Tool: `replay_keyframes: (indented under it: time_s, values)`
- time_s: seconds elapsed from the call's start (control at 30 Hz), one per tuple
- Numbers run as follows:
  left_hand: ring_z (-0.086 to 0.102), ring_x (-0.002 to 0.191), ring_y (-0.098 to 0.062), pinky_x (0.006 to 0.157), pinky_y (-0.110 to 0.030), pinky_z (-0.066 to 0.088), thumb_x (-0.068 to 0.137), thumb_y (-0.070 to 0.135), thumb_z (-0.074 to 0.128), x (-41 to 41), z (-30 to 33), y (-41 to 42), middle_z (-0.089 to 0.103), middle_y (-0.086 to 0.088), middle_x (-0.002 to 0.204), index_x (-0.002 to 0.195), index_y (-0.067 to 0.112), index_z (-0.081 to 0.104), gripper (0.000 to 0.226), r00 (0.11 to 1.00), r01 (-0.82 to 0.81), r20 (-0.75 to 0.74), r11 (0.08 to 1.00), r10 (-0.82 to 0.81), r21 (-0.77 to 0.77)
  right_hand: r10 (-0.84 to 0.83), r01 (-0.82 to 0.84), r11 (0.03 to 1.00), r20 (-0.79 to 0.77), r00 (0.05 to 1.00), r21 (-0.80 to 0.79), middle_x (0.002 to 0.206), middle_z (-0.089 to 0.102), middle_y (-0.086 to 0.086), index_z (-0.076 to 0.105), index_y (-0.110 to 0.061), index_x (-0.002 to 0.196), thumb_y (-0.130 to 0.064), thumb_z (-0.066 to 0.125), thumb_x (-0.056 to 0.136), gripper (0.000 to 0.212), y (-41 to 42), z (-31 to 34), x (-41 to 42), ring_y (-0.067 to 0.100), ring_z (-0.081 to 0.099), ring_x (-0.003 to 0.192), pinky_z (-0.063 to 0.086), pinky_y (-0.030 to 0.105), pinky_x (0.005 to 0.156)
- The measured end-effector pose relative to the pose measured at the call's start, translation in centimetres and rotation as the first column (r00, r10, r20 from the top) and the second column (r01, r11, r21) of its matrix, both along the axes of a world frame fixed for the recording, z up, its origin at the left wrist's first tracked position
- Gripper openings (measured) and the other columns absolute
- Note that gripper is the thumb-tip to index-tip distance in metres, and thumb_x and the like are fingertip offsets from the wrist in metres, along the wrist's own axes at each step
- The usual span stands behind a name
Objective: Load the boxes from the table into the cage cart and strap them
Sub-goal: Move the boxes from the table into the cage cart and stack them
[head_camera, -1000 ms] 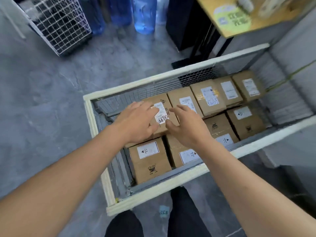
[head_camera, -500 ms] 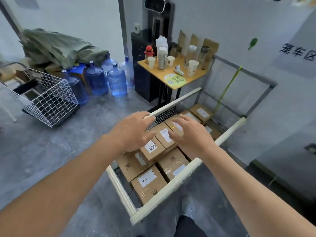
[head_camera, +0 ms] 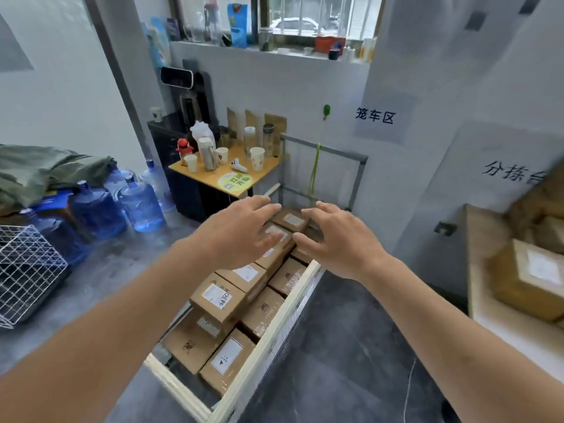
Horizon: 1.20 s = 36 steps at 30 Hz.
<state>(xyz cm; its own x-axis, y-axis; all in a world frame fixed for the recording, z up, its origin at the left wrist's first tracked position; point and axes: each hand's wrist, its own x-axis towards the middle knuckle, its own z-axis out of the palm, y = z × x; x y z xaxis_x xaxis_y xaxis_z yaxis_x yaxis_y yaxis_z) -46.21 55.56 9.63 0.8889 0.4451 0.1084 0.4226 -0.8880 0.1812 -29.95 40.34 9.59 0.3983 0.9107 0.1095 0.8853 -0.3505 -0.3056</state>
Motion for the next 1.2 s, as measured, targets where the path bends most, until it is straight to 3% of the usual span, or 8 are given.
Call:
replay_keyframes:
  time_s: [0.17, 0.33, 0.5, 0.63, 0.97, 1.2]
  values:
    - [0.03, 0.153, -0.015, 0.12, -0.035, 0.034, 0.103, 0.063, 0.043, 4.6, 2.2, -5.3, 0.028, 0.007, 0.167, 0.162, 0.032, 0.03, 0.068, 0.995, 0.091, 0.028, 0.996, -0.092, 0.017, -0.081, 0.081, 0.997, 0.012, 0.997, 0.017, 0.165, 0.036, 0.001, 0.043, -0.032, 0.155, -0.067, 0.048, 0.098, 0.068, -6.6, 2.2, 3.0, 0.018, 0.034, 0.151, 0.033, 0.041, 0.121]
    - [0.03, 0.153, -0.018, 0.122, -0.041, 0.034, 0.103, 0.063, 0.042, 8.4, 4.3, -10.3, 0.025, 0.006, 0.169, 0.163, 0.032, 0.028, 0.069, 0.981, 0.193, 0.02, 0.981, -0.193, 0.027, -0.15, 0.15, 0.988, -0.004, 0.989, 0.028, 0.166, 0.034, -0.001, 0.042, -0.033, 0.156, -0.067, 0.047, 0.098, 0.068, -12.9, 3.9, 5.2, 0.017, 0.033, 0.152, 0.033, 0.042, 0.121]
    - [0.032, 0.152, -0.016, 0.119, -0.034, 0.031, 0.103, 0.059, 0.044, 12.1, 5.7, -14.5, 0.026, 0.007, 0.168, 0.162, 0.03, 0.03, 0.067, 0.951, 0.306, 0.031, 0.951, -0.307, 0.034, -0.245, 0.245, 0.969, 0.008, 0.969, 0.039, 0.167, 0.031, 0.0, 0.04, -0.031, 0.158, -0.065, 0.046, 0.099, 0.068, -18.2, 5.3, 6.7, 0.016, 0.03, 0.153, 0.031, 0.041, 0.122]
    - [0.028, 0.153, -0.013, 0.118, -0.036, 0.032, 0.104, 0.057, 0.045, 15.4, 6.2, -16.7, 0.02, 0.012, 0.17, 0.163, 0.033, 0.028, 0.066, 0.915, 0.403, 0.022, 0.915, -0.404, 0.035, -0.36, 0.359, 0.933, 0.032, 0.932, 0.032, 0.168, 0.03, 0.001, 0.038, -0.031, 0.158, -0.067, 0.044, 0.099, 0.069, -21.6, 6.0, 7.8, 0.017, 0.029, 0.154, 0.028, 0.042, 0.124]
    - [0.031, 0.152, -0.015, 0.123, -0.035, 0.029, 0.105, 0.054, 0.046, 22.6, 7.0, -22.5, 0.026, 0.007, 0.169, 0.163, 0.028, 0.03, 0.065, 0.704, 0.709, 0.022, 0.704, -0.71, 0.046, -0.651, 0.65, 0.758, 0.002, 0.759, 0.051, 0.167, 0.031, -0.001, 0.04, -0.033, 0.157, -0.066, 0.046, 0.099, 0.066, -28.9, 6.3, 8.1, 0.022, 0.031, 0.153, 0.032, 0.047, 0.122]
    - [0.038, 0.147, -0.016, 0.119, -0.041, 0.038, 0.104, 0.054, 0.048, 26.2, 7.1, -29.4, 0.031, 0.009, 0.164, 0.16, 0.029, 0.034, 0.063, 0.539, 0.841, 0.008, 0.538, -0.842, 0.059, -0.788, 0.787, 0.616, 0.016, 0.616, 0.044, 0.162, 0.038, -0.002, 0.042, -0.03, 0.156, -0.064, 0.047, 0.101, 0.065, -35.5, 6.4, 6.9, 0.02, 0.035, 0.149, 0.037, 0.042, 0.115]
